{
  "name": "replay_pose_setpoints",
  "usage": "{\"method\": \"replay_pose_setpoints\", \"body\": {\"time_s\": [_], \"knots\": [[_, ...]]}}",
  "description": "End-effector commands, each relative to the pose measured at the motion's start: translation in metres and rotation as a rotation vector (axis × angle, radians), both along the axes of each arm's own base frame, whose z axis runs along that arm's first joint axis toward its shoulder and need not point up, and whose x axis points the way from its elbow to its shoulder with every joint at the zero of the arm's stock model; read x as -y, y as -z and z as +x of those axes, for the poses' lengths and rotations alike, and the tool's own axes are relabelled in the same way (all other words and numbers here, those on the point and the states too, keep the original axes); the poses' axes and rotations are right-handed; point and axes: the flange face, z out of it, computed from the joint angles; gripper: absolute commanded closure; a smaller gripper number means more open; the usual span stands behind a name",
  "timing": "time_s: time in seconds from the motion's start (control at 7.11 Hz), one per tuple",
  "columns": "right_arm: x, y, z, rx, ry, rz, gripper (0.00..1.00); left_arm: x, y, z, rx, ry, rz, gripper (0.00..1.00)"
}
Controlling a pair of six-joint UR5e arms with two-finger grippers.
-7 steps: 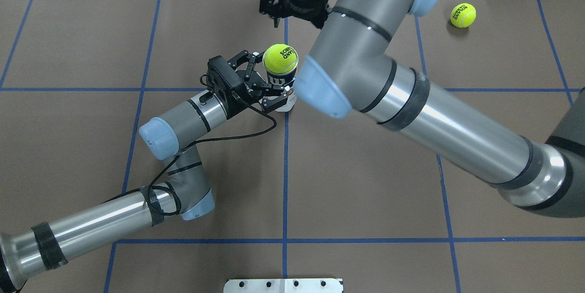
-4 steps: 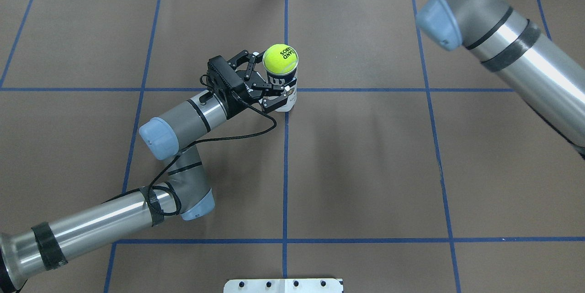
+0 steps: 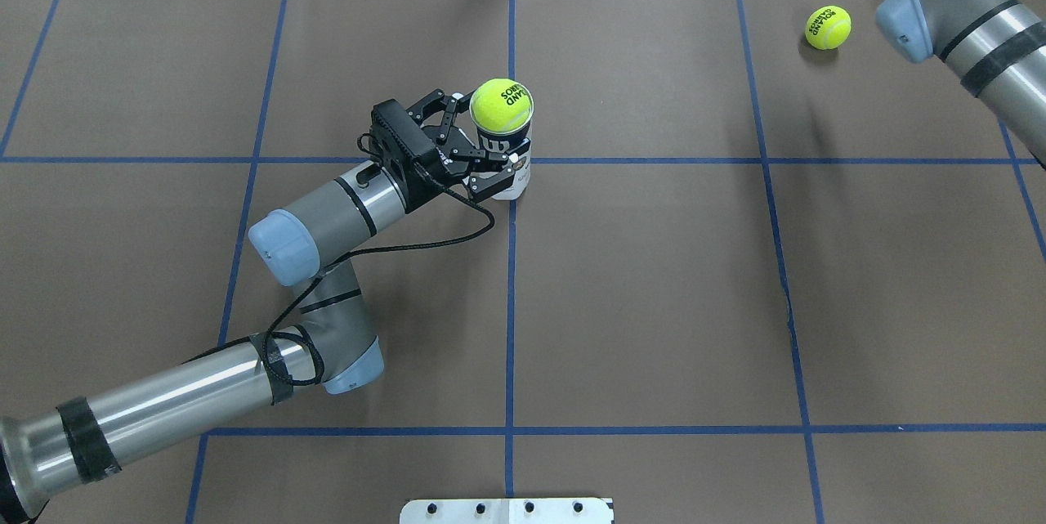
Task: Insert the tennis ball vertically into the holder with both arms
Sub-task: 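Move the right gripper to the other yellow tennis ball and grasp it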
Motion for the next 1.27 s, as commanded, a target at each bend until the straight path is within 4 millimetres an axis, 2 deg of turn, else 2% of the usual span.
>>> {"method": "replay_pose_setpoints", "body": {"time_s": [0.0, 0.14, 0.28, 0.42, 0.56, 0.7, 1.13], "knots": [[0.006, -0.087, -0.003, 0.004, 0.013, 0.055, 0.01, 0.0, 0.0, 0.0, 0.0, 0.0, 0.0, 0.01], [0.006, -0.09, -0.01, -0.01, 0.01, 0.058, 0.01, 0.0, 0.0, 0.0, 0.0, 0.0, 0.0, 0.01], [0.005, -0.086, -0.029, -0.029, -0.001, 0.06, 0.01, 0.0, 0.001, 0.0, -0.001, 0.0, 0.001, 0.01], [0.002, -0.094, -0.058, -0.081, -0.03, 0.051, 0.01, 0.0, 0.001, 0.0, -0.001, -0.001, 0.001, 0.01], [0.0, -0.116, -0.063, -0.09, -0.041, 0.076, 0.01, 0.0, 0.001, 0.0, -0.001, -0.001, 0.001, 0.01], [0.003, -0.122, -0.07, -0.103, -0.043, 0.079, 0.01, 0.0, 0.001, 0.0, -0.001, -0.001, 0.001, 0.01], [0.004, -0.122, -0.075, -0.133, -0.058, 0.096, 0.01, 0.0, 0.0, 0.0, 0.0, -0.001, 0.001, 0.01]]}}
